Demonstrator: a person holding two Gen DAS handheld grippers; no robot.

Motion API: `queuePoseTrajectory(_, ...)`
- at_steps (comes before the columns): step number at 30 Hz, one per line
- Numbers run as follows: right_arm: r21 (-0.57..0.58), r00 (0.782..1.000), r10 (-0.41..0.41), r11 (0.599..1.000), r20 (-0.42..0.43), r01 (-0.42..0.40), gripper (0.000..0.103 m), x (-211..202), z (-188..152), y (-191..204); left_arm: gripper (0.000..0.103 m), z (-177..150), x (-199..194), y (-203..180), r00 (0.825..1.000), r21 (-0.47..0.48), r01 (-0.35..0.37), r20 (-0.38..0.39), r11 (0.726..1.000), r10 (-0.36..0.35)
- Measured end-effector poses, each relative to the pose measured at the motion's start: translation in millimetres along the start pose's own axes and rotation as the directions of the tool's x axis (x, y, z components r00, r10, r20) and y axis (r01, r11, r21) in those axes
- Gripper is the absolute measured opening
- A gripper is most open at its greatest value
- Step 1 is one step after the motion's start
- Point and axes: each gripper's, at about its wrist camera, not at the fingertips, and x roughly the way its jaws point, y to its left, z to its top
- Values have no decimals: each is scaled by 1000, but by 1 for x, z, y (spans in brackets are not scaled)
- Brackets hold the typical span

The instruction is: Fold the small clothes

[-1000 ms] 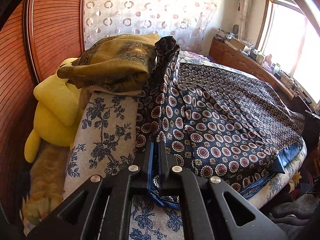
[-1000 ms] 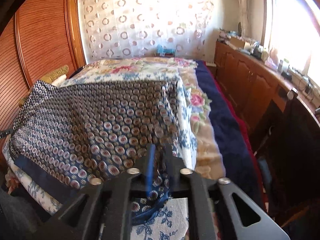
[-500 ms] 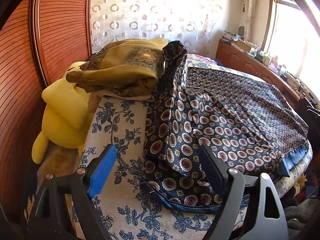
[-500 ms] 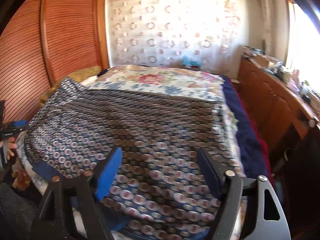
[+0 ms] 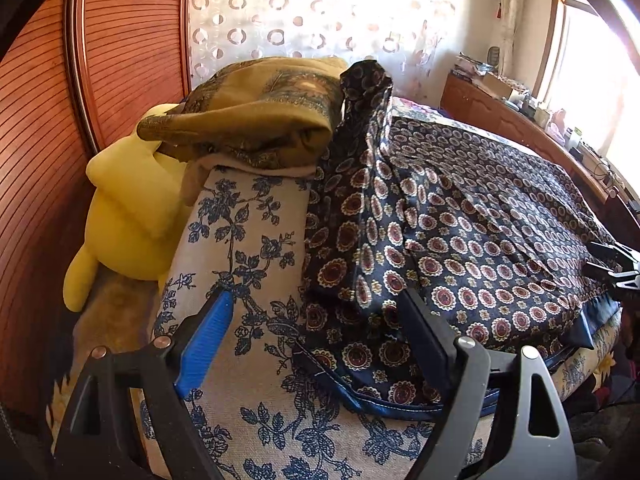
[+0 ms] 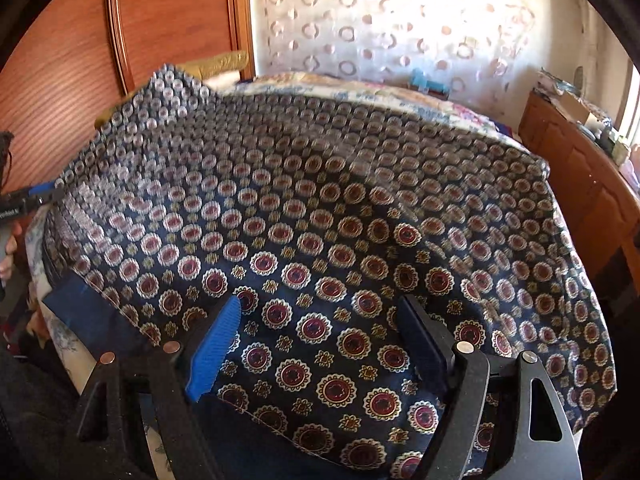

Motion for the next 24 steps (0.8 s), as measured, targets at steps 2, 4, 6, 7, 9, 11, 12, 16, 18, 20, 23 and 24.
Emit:
queuePoseTrajectory(2,-10,1000,-13,1000,-1,13,82,-1,2,4,84,-1,1,1,1000,-6,6,-1,1000,-6)
queuePoseTrajectory(4,2,1000,-15,1000,-3,15,86,3,3,3,85,-1,1,1,1000,-11,13,-2,1000,-13)
queuePoseTrajectory(6,11,1000,-22,1000,-4,22,90,2,0,5,84,-1,1,0,1000,-12,20,-2,1000,-20)
queuePoseTrajectory(7,13,1000,-24,1000,-2,24,93,2,0,4,84,-1,2,0,1000,-13,24,-3,1000,-24)
queuePoseTrajectory(9,18,999,-31,999,4,31,95,2,-2,6,84,-2,2,0,999,-19,47,-1,999,-47)
queuePoseTrajectory(11,20,999,-34,999,5,34,96,-3,-7,4,85,-2,2,-1,997,-29,77,2,997,-77)
queuePoseTrajectory(12,21,999,-34,999,5,34,96,-3,-7,4,85,-2,2,-1,996,-36,90,0,995,-90)
queuePoseTrajectory(16,19,999,-32,999,4,32,97,-4,-8,5,72,-2,2,-1,994,-48,106,2,993,-106)
queuePoseTrajectory(18,20,999,-33,999,4,33,97,-4,-8,5,63,-2,2,-1,995,-49,103,4,993,-103)
queuePoseTrajectory(20,19,999,-33,999,4,33,97,-4,-8,5,60,-2,2,-1,995,-53,102,6,993,-101)
queuePoseTrajectory(23,20,999,-33,999,4,33,97,-4,-8,5,46,-1,3,-4,995,-44,103,6,994,-103)
queuePoseTrajectory(24,20,999,-33,999,3,33,98,-4,-8,6,45,-1,3,-5,994,-40,108,4,993,-108)
